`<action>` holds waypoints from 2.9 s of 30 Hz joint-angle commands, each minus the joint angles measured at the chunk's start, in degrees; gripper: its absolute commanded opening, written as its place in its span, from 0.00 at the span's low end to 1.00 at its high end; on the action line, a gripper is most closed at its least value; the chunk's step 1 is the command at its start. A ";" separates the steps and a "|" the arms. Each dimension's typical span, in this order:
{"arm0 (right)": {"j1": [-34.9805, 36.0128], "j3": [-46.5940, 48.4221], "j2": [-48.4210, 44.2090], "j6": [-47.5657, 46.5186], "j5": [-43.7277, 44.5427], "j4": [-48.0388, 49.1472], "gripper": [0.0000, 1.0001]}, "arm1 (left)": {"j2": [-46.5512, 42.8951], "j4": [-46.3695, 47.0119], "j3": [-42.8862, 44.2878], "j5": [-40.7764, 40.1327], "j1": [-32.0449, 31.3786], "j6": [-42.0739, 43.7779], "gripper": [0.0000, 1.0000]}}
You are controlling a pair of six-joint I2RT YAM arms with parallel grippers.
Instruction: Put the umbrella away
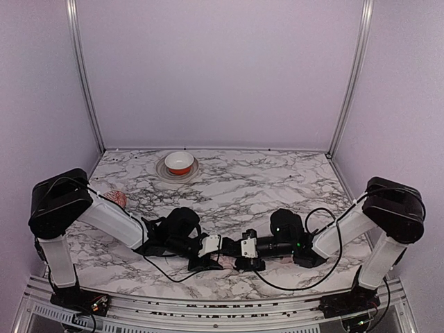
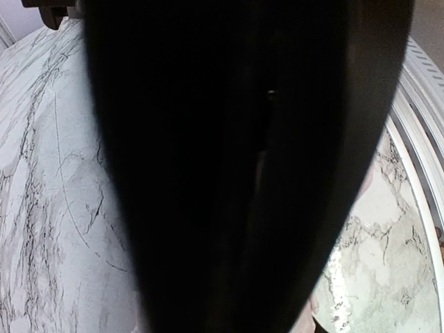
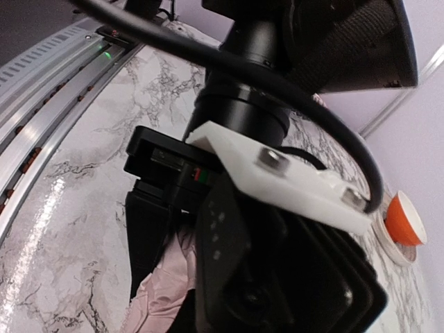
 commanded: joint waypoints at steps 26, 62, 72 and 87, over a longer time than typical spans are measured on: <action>-19.32 19.42 -21.52 46.35 12.10 -48.97 0.46 | 0.36 0.78 0.76 -1.37 -0.20 0.17 0.00; -25.49 14.58 -37.29 34.97 -1.07 -45.14 0.45 | -18.57 -14.98 11.60 -24.21 4.07 -7.92 0.00; -16.48 -0.20 -36.72 33.78 -5.35 -18.38 0.59 | -22.87 -35.54 29.47 -22.81 4.09 -4.06 0.00; -13.36 10.49 -18.11 32.17 -15.26 -10.81 0.75 | -26.10 -39.18 36.40 -17.69 3.99 -1.34 0.00</action>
